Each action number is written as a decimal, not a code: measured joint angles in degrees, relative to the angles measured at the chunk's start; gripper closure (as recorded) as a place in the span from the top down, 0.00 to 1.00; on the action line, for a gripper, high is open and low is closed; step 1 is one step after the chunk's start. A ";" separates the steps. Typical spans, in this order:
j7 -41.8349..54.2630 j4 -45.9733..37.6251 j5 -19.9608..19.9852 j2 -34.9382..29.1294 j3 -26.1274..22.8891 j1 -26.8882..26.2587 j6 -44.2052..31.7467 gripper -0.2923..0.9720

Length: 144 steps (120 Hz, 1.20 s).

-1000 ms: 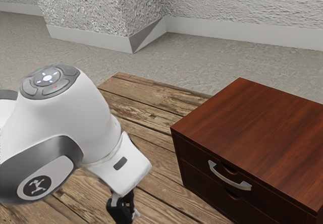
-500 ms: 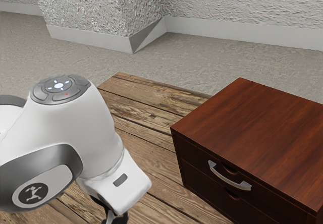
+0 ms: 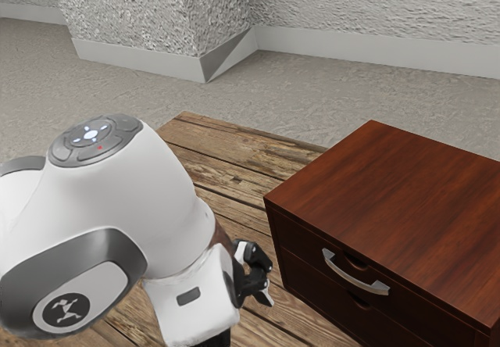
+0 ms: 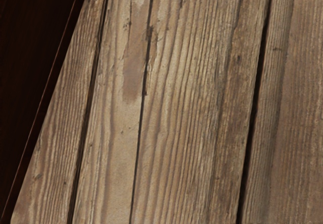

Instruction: Pull the drawer handle with one arm to open the drawer

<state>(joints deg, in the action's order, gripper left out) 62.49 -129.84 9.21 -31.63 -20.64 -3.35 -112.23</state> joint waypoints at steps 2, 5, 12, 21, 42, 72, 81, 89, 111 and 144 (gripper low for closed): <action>0.47 0.21 -0.01 0.30 0.02 0.03 -0.21 0.77; 1.16 0.76 -0.06 0.72 0.00 0.06 -0.49 0.77; 2.63 1.33 -0.10 1.13 -0.16 0.03 -1.37 0.77; 4.32 2.01 -0.19 1.13 -0.43 -0.06 -2.95 0.77; 7.18 9.55 0.29 9.33 -2.64 -0.34 -5.77 0.77; 9.57 -1.96 3.12 1.12 -3.53 0.15 -13.68 0.77; 10.13 -3.99 3.71 0.03 -3.60 0.18 -17.16 0.77; 10.57 -4.75 4.05 -0.09 -3.68 0.19 -20.22 0.77; 11.58 -4.99 4.35 1.82 -3.86 0.32 -26.22 0.77; 12.41 -5.09 4.47 3.90 -4.36 3.96 -29.76 0.77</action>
<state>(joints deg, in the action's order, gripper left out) 74.89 -134.93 13.68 -27.73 -25.00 0.60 -141.99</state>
